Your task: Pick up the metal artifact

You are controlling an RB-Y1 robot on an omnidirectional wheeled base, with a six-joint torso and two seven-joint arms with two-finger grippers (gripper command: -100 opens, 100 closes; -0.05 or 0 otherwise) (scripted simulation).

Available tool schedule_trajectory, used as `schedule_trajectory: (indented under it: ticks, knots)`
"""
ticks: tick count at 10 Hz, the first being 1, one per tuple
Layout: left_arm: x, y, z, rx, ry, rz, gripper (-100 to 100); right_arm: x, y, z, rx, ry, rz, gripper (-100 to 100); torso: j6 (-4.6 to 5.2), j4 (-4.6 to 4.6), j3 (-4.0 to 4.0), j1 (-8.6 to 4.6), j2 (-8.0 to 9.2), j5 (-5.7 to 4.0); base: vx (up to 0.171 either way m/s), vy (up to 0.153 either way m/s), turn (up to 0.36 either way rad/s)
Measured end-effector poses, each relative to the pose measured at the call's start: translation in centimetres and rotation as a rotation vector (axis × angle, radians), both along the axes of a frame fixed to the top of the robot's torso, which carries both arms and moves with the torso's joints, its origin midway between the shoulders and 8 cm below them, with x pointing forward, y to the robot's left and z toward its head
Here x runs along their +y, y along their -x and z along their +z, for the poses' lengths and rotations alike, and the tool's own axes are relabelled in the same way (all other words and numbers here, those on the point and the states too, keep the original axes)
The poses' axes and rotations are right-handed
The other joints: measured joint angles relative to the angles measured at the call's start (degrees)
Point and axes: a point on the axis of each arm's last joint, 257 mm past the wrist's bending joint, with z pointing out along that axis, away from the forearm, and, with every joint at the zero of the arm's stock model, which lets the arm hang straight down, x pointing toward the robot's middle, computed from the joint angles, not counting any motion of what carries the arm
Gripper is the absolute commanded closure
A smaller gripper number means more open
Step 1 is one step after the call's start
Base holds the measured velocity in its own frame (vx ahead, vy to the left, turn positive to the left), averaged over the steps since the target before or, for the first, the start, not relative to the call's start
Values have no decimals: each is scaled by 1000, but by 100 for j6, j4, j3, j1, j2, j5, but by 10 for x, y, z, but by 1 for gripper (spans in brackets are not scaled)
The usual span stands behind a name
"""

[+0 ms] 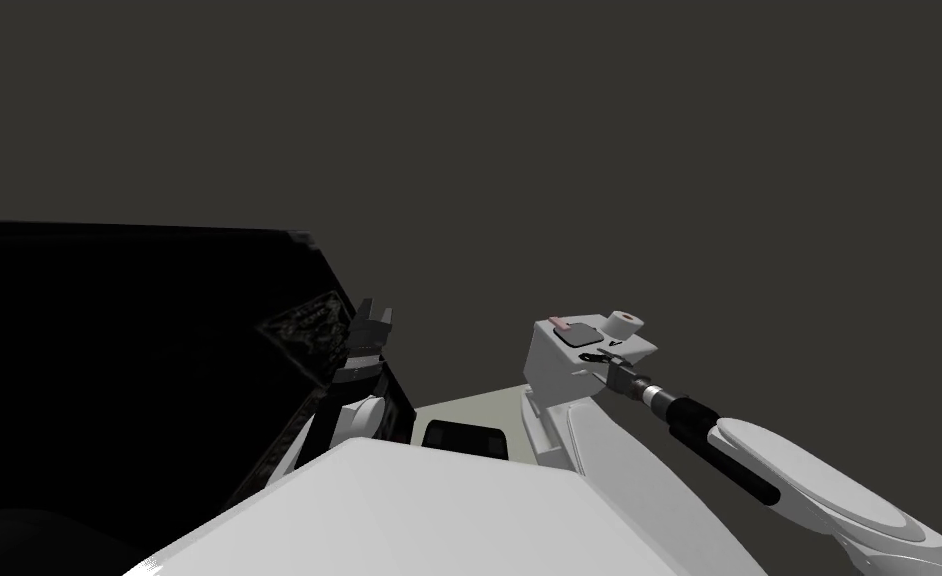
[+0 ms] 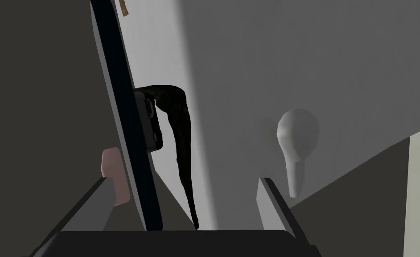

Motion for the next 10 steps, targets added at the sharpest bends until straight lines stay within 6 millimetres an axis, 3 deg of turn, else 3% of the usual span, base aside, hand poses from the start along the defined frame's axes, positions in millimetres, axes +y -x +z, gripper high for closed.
schedule_trajectory:
  ticks: [1,5,6,10]
  knots:
    - [0,0,0,0,0,0,0,0,0,0,0,-1,0,-100,0,0,1,0,2,0,-43,-5,303]
    - [0,0,0,0,0,0,0,-34,4,-9,5,-3,-102,-100,-42,2,-6,-33,-11,-17,-90,-21,225]
    - [0,0,0,0,0,0,0,-36,5,-10,5,-2,-106,100,-36,-2,-19,-33,-36,-17,-10,-3,-13]
    - [0,0,0,0,0,0,0,-37,5,-9,7,9,-105,100,-40,-5,-32,-41,-59,-31,-2,0,0]
